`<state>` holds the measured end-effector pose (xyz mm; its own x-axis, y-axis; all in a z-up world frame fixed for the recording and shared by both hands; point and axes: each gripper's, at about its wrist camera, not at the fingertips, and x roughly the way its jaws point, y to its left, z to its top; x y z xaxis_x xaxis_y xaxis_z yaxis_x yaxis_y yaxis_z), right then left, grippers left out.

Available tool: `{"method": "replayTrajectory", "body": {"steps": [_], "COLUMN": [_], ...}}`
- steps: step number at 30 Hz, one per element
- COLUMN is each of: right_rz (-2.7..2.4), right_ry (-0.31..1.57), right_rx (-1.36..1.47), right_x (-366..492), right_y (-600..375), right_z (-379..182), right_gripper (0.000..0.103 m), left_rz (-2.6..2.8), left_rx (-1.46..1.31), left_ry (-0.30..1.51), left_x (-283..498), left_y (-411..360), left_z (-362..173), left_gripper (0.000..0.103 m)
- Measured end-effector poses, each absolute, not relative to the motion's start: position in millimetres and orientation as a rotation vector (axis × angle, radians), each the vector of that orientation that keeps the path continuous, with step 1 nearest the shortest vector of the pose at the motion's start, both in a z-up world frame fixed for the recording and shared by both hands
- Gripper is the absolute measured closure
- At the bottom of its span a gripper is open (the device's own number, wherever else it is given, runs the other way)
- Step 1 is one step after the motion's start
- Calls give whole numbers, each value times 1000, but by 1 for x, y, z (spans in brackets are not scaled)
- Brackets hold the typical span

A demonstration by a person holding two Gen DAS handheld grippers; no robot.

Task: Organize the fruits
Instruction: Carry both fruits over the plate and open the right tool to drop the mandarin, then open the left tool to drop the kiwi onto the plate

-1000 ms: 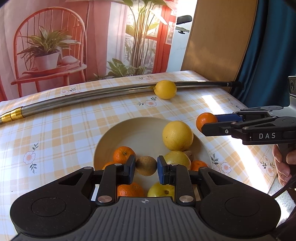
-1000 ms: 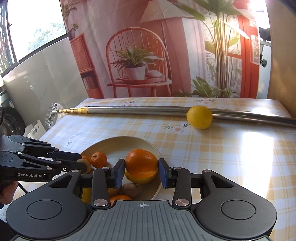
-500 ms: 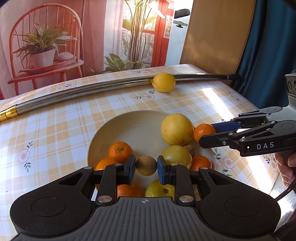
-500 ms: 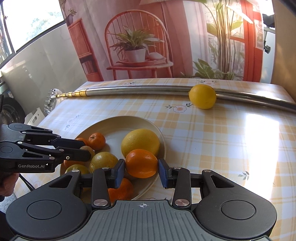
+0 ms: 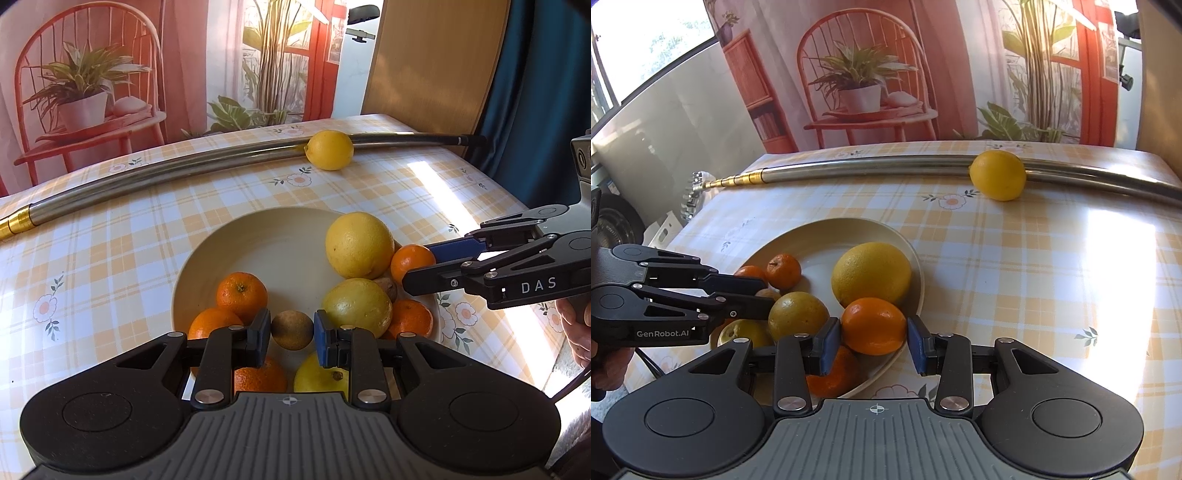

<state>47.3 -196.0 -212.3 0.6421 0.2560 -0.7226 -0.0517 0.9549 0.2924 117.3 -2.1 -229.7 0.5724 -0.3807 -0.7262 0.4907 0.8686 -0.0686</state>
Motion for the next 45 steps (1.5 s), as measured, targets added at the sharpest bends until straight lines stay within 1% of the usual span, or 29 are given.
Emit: {"method": "replayTrajectory", "body": {"steps": [15,18,32,35,37,41,44,45], "right_rz": [180,177,154,141,134,112,93,85], "right_ry": [859,856,841,831,824,802,784,777], "right_rx": [250,249,252,256,261,256,257,259], "right_x": [49,48,46,45,44,42,41,41], "right_y": [-194,-193,-196,-198,-199,-199,-201,-202], "right_z": [-213,-213,-210,-209,-209,-207,-204,-204], "right_gripper": [64,61,56,53,52,51,50,50], "left_rz": [-504,-500,-484,-475,-459,-402,-361,-343], "left_rx": [137,137,119,108,87,62,49,42], "left_ry": [821,821,816,798,780,735,715,708], "left_x": [117,117,112,107,103,93,89,89], "left_y": [-2,-1,1,3,5,10,16,19], "left_z": [-230,-229,-228,-225,-222,-217,-212,-211], "left_gripper": [76,76,76,73,65,64,61,58]}}
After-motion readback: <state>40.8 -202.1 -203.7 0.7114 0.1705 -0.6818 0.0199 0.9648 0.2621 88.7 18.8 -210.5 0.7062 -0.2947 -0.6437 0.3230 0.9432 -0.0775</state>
